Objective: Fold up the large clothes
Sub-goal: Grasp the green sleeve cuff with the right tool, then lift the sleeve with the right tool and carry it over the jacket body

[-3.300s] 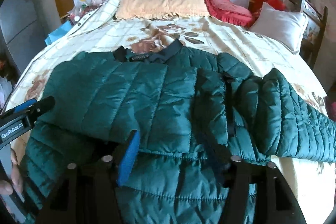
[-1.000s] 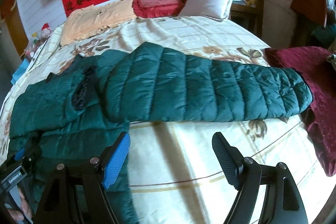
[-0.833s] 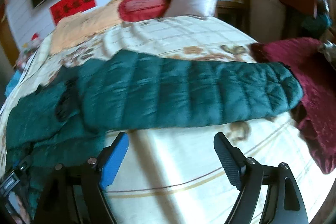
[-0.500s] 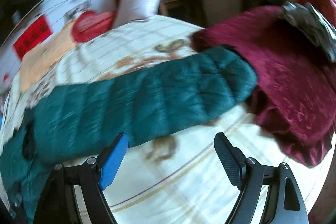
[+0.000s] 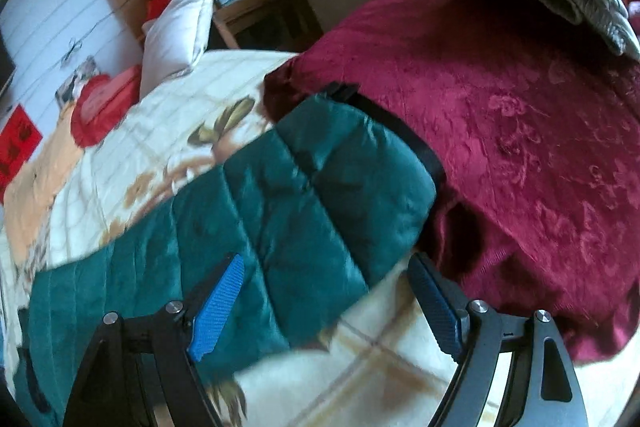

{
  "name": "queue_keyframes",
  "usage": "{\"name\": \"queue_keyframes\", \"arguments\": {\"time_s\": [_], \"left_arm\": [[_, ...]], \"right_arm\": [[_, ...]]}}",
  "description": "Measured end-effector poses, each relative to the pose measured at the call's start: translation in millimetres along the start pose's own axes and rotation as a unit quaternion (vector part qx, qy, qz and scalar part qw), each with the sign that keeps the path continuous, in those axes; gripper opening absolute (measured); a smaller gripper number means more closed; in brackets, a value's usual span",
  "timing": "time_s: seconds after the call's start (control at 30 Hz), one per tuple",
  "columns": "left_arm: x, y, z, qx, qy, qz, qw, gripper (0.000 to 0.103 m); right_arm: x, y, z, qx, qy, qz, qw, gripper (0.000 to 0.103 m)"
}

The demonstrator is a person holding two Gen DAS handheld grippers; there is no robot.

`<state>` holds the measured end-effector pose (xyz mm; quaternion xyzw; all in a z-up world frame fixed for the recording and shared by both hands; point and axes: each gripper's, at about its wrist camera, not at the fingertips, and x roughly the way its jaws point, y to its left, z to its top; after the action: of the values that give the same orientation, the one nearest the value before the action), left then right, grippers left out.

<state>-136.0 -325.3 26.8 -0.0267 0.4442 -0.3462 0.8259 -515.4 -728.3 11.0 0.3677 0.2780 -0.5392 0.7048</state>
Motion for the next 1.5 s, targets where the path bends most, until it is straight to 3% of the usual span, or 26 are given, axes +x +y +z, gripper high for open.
{"name": "queue_keyframes", "arguments": {"time_s": [0.1, 0.17, 0.27, 0.37, 0.67, 0.8, 1.07, 1.23, 1.5], "left_arm": [[-0.1, 1.1, 0.0, -0.001, -0.001, -0.001, 1.0, 0.084], [-0.3, 1.0, 0.0, -0.001, -0.001, -0.001, 1.0, 0.084], [-1.4, 2.4, 0.3, -0.005, -0.002, -0.003, 1.0, 0.084], [-1.5, 2.3, 0.6, -0.007, -0.003, -0.005, 1.0, 0.084], [-1.9, 2.7, 0.8, -0.008, -0.004, -0.006, 0.9999, 0.084], [-3.4, 1.7, 0.7, -0.006, -0.002, 0.0, 1.0, 0.084], [-14.8, -4.4, 3.5, -0.01, 0.021, 0.033, 0.9992, 0.084], [-35.1, 0.2, 7.7, 0.011, 0.016, 0.088, 0.9959, 0.084], [-60.3, 46.0, 20.3, -0.011, -0.002, 0.118, 0.9929, 0.084]], "right_arm": [[6.7, 3.9, 6.3, -0.003, -0.013, -0.004, 1.0, 0.079], [9.4, 5.1, 8.5, -0.003, -0.024, -0.001, 1.0, 0.048], [11.7, 1.4, 12.3, 0.006, -0.021, 0.011, 1.0, 0.026], [-0.2, 3.1, 14.1, -0.007, -0.03, 0.027, 0.999, 0.015], [-88.9, 52.8, 12.9, -0.099, -0.082, 0.111, 0.985, 0.012], [-119.6, 90.9, -0.4, -0.145, -0.079, 0.156, 0.974, 0.012], [-168.3, 186.5, -48.6, -0.256, -0.057, 0.236, 0.936, 0.011], [-185.9, 241.5, -80.9, -0.306, -0.041, 0.277, 0.91, 0.011], [-186.0, 320.4, -142.5, -0.355, 0.003, 0.321, 0.878, 0.011]]}}
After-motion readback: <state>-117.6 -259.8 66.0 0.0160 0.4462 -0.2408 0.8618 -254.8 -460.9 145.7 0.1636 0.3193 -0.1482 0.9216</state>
